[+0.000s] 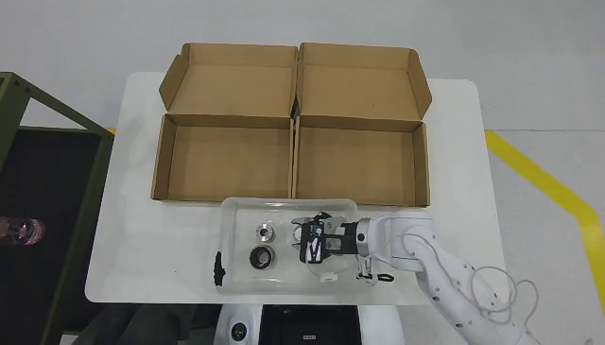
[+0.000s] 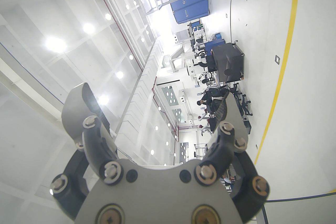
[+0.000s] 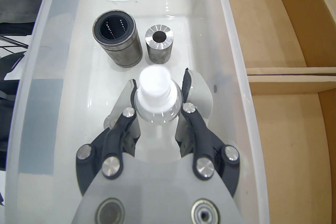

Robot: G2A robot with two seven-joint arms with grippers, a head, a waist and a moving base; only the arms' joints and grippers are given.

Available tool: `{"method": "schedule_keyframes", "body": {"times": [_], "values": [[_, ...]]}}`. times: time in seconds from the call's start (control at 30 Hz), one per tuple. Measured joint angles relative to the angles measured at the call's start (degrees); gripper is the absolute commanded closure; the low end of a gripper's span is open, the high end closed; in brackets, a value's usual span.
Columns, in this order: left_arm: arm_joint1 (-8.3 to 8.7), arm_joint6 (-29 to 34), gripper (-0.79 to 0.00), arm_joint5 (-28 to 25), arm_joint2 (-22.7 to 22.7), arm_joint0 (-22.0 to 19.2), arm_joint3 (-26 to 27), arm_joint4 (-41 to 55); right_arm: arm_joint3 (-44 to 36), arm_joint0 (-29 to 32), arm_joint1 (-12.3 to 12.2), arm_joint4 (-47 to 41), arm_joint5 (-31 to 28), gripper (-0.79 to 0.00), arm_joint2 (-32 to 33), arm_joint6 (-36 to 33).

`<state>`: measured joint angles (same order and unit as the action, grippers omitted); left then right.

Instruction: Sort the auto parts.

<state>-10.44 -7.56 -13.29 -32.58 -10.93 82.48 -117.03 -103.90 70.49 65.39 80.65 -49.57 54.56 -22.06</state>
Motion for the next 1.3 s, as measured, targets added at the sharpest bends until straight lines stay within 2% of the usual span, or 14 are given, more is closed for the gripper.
{"method": "schedule_keyframes", "body": {"times": [0.53,0.97,1.3], "values": [[0.00,0.00,-0.785,0.00,0.00,0.00,0.00,0.00,-5.07,0.70,-0.89,-2.98,-3.28,0.000,1.84,5.73],[0.00,0.00,-0.785,0.00,0.00,0.00,0.00,0.00,-11.60,2.76,-2.09,-4.75,-3.14,0.000,8.87,18.38],[0.00,0.00,-0.785,0.00,0.00,0.00,0.00,0.00,-13.75,3.68,-2.78,-7.51,-2.74,0.000,13.95,22.54]]}}
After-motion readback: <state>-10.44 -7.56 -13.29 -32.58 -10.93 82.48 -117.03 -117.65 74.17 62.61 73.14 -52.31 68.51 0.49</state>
